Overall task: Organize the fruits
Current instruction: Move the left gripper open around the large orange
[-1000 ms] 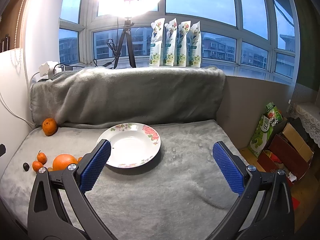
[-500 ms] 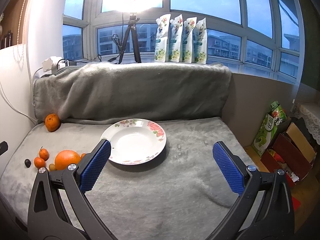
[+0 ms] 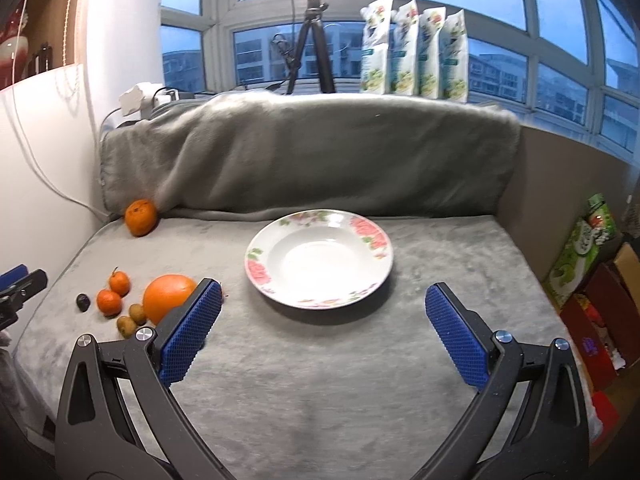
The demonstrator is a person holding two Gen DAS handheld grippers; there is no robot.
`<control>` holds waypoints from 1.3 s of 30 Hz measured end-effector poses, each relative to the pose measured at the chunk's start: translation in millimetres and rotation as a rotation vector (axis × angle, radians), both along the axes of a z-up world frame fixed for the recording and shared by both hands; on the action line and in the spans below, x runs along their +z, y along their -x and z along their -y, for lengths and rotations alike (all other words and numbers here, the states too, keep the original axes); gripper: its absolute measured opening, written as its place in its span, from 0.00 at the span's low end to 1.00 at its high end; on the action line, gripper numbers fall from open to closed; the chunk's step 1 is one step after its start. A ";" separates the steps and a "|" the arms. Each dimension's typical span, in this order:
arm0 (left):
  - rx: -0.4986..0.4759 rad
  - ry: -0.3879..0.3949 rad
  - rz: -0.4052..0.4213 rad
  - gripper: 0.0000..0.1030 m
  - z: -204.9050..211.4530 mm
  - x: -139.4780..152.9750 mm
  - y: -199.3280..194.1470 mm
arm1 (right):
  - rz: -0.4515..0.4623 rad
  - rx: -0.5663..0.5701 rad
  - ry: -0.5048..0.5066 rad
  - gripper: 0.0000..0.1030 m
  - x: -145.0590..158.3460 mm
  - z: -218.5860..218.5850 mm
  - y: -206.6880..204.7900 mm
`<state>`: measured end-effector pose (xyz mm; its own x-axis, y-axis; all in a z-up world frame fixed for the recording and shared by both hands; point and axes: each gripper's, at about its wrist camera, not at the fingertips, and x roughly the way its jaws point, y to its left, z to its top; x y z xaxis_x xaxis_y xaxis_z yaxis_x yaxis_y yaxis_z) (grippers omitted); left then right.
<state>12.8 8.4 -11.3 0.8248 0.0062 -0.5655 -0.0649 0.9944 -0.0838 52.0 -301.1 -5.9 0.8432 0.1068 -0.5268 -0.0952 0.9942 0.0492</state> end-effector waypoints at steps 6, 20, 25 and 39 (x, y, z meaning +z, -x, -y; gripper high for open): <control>-0.016 0.023 -0.019 0.80 -1.8 -5.9 -3.6 | -0.036 0.057 -0.037 1.00 -6.9 -7.6 -8.9; -0.105 0.135 -0.071 0.75 -5.2 -24.8 -12.6 | -0.153 0.213 -0.148 0.96 -23.9 -29.3 -32.8; -0.176 0.187 -0.089 0.65 1.9 -30.5 -19.3 | -0.219 0.277 -0.214 0.93 -31.9 -39.2 -44.6; -0.361 0.193 -0.145 0.47 40.0 -46.2 -50.0 | -0.392 0.403 -0.318 0.81 -61.3 -74.6 -91.2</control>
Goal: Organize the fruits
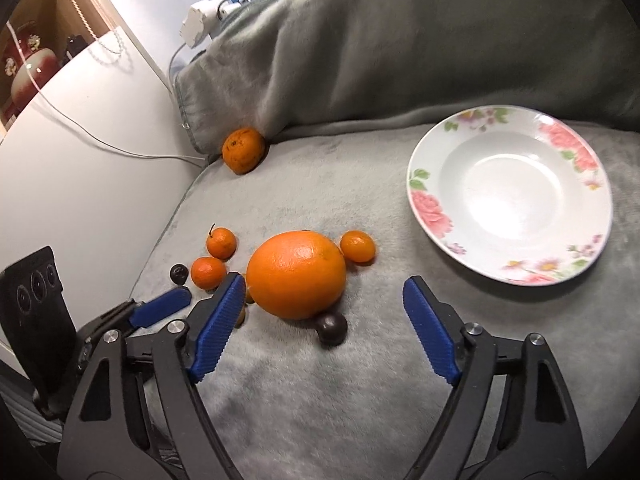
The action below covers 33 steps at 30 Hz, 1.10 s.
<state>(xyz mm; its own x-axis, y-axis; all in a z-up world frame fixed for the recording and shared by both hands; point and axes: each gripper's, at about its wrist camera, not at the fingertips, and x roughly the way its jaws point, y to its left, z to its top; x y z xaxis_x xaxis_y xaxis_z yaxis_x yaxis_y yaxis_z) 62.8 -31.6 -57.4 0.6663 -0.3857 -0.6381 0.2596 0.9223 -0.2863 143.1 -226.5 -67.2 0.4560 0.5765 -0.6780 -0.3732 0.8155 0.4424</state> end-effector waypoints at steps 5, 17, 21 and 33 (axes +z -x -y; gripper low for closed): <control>-0.033 -0.027 -0.014 0.45 10.2 -7.0 -14.7 | -0.047 0.034 -0.024 0.80 -6.4 -12.5 -10.5; -0.059 -0.036 -0.031 0.44 16.0 -13.3 -28.4 | -0.127 0.063 -0.071 0.80 -22.9 -20.4 -26.2; -0.062 -0.035 -0.044 0.43 15.3 -18.4 -32.5 | -0.140 0.078 -0.074 0.80 -26.4 -25.3 -29.2; -0.069 -0.041 -0.050 0.43 16.9 -22.9 -36.0 | -0.162 0.093 -0.079 0.69 -31.1 -30.8 -35.0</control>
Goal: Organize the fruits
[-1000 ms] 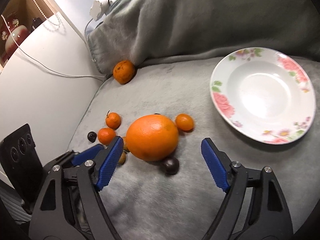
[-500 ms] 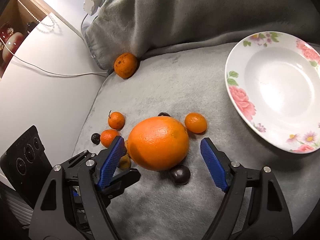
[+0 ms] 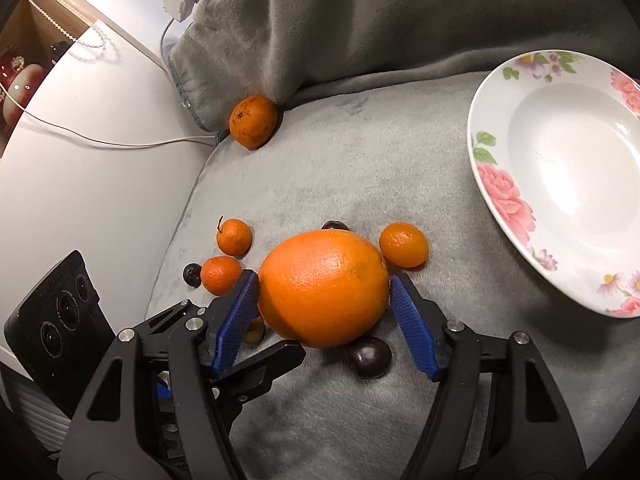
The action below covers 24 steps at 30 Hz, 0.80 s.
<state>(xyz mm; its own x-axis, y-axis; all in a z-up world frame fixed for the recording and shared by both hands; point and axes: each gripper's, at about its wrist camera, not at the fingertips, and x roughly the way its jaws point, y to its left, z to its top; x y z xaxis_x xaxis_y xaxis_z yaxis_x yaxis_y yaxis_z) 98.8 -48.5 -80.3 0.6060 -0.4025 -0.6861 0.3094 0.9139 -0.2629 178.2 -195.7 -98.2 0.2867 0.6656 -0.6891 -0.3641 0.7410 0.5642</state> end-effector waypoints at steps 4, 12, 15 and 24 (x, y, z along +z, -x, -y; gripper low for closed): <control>0.002 0.000 0.006 0.43 0.1 1.0 1.1 | 0.003 -0.003 0.000 0.69 -0.2 0.8 0.6; 0.001 -0.011 0.022 0.43 4.1 5.9 4.7 | 0.019 -0.001 -0.006 0.68 3.8 3.0 4.6; 0.001 -0.017 0.036 0.43 7.2 10.1 5.8 | 0.028 -0.005 -0.014 0.68 6.5 6.1 6.1; -0.020 -0.016 0.085 0.43 22.9 26.7 2.6 | 0.074 -0.034 -0.031 0.68 24.7 24.7 10.6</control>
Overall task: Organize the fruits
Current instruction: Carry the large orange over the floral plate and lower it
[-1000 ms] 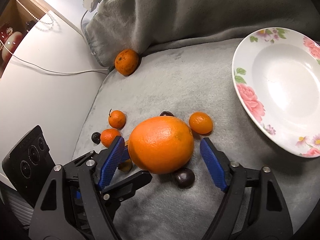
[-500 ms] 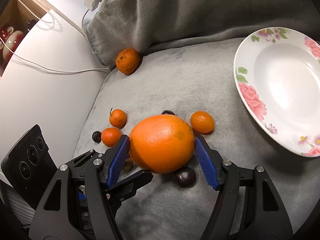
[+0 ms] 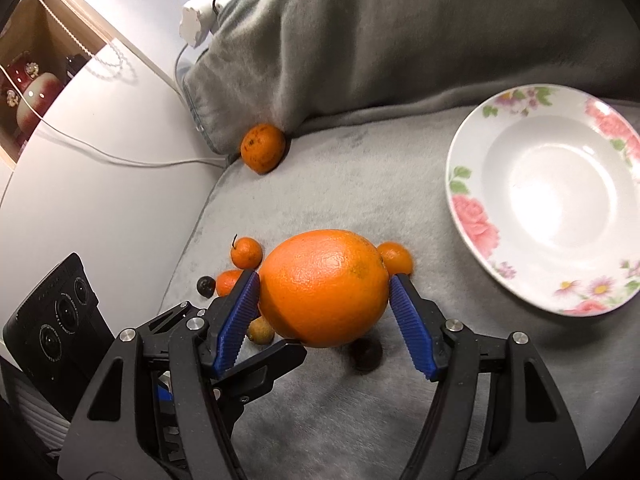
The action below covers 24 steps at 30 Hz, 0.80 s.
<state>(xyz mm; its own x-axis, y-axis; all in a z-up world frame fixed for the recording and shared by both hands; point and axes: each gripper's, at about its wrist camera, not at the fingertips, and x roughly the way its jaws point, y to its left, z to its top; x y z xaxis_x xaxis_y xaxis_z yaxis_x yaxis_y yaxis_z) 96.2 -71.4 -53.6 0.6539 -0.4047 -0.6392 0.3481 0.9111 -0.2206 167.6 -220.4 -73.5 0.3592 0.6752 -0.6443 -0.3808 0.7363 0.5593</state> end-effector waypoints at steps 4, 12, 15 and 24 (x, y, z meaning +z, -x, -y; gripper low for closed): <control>-0.021 0.001 0.016 0.43 12.6 6.8 -4.1 | 0.012 -0.022 -0.007 0.68 7.2 13.5 -0.1; -0.074 0.006 0.029 0.43 41.8 14.2 -17.6 | 0.028 -0.086 -0.013 0.68 17.5 48.2 -6.3; -0.098 0.001 0.031 0.43 55.9 15.7 -25.4 | 0.029 -0.114 -0.017 0.68 18.4 64.3 -9.8; -0.143 -0.003 0.016 0.43 88.5 14.3 -43.7 | 0.015 -0.183 -0.020 0.68 14.6 102.0 -24.0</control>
